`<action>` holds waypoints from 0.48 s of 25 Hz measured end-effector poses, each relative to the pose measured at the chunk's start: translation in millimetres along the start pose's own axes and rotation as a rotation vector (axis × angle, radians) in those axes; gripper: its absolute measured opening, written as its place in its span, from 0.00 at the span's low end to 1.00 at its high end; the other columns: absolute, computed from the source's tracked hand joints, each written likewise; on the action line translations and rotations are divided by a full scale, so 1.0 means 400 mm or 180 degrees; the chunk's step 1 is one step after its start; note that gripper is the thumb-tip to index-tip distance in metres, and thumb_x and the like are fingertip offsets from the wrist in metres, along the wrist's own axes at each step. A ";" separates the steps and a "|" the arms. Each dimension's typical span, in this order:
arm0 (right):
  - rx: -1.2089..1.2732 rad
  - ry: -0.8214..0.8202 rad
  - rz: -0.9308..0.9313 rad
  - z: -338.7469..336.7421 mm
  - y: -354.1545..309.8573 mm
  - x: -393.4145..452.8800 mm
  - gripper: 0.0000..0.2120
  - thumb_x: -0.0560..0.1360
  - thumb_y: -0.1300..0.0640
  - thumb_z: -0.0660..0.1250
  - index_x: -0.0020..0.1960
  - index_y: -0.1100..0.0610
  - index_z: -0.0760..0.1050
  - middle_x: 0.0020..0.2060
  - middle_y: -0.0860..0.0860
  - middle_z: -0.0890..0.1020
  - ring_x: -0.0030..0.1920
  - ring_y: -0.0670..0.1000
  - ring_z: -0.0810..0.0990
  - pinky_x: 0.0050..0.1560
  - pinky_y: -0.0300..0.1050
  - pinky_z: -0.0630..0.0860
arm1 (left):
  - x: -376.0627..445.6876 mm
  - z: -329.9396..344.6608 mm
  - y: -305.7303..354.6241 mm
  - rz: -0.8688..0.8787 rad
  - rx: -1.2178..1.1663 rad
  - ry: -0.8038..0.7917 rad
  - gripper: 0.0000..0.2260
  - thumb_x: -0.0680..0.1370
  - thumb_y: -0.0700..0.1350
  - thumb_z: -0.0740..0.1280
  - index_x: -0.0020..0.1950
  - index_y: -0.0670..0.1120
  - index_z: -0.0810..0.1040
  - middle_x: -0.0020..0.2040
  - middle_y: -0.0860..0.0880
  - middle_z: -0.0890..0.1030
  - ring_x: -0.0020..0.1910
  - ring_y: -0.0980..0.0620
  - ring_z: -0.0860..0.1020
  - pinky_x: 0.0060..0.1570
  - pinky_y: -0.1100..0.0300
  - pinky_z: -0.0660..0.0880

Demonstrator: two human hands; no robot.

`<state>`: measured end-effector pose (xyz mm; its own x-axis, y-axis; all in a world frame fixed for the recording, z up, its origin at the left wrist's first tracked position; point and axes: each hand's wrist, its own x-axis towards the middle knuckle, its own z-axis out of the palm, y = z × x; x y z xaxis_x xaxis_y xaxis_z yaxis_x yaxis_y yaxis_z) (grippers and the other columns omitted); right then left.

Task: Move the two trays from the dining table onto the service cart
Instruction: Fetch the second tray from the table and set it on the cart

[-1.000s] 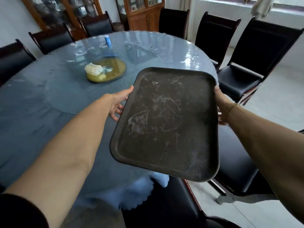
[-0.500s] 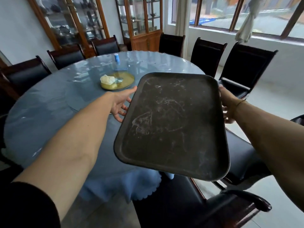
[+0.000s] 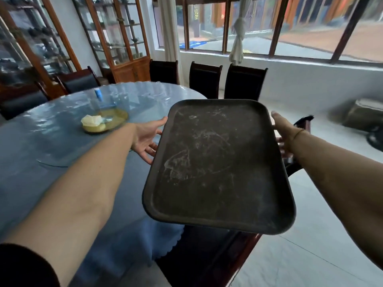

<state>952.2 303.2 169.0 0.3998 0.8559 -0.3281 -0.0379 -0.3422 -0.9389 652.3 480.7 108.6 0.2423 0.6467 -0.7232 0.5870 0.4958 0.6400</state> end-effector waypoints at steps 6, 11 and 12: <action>0.0101 0.0822 0.0736 -0.233 0.078 -0.048 0.21 0.80 0.35 0.51 0.42 0.49 0.70 0.33 0.50 0.70 0.26 0.47 0.72 0.24 0.35 0.66 | 0.043 0.219 0.127 0.0191 0.0473 -0.0386 0.39 0.68 0.79 0.54 0.72 0.58 0.67 0.65 0.38 0.78 0.62 0.38 0.79 0.57 0.33 0.76; 0.0112 0.1330 0.0825 -0.473 0.146 -0.153 0.23 0.79 0.36 0.53 0.37 0.52 0.70 0.34 0.49 0.71 0.31 0.46 0.68 0.30 0.40 0.63 | 0.056 0.492 0.236 0.0330 0.0855 -0.0764 0.38 0.70 0.78 0.55 0.71 0.56 0.69 0.60 0.38 0.80 0.59 0.38 0.80 0.60 0.33 0.75; 0.0180 0.1431 0.0845 -0.521 0.161 -0.181 0.23 0.79 0.36 0.53 0.37 0.52 0.70 0.33 0.49 0.70 0.31 0.46 0.68 0.29 0.40 0.63 | 0.051 0.556 0.251 0.0355 0.0933 -0.0829 0.38 0.70 0.78 0.55 0.70 0.56 0.69 0.58 0.38 0.80 0.58 0.38 0.80 0.61 0.34 0.74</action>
<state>1111.7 138.2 153.9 0.7228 0.4873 -0.4900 -0.2358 -0.4925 -0.8377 887.9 414.8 100.3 0.4823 0.5001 -0.7193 0.7324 0.2204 0.6443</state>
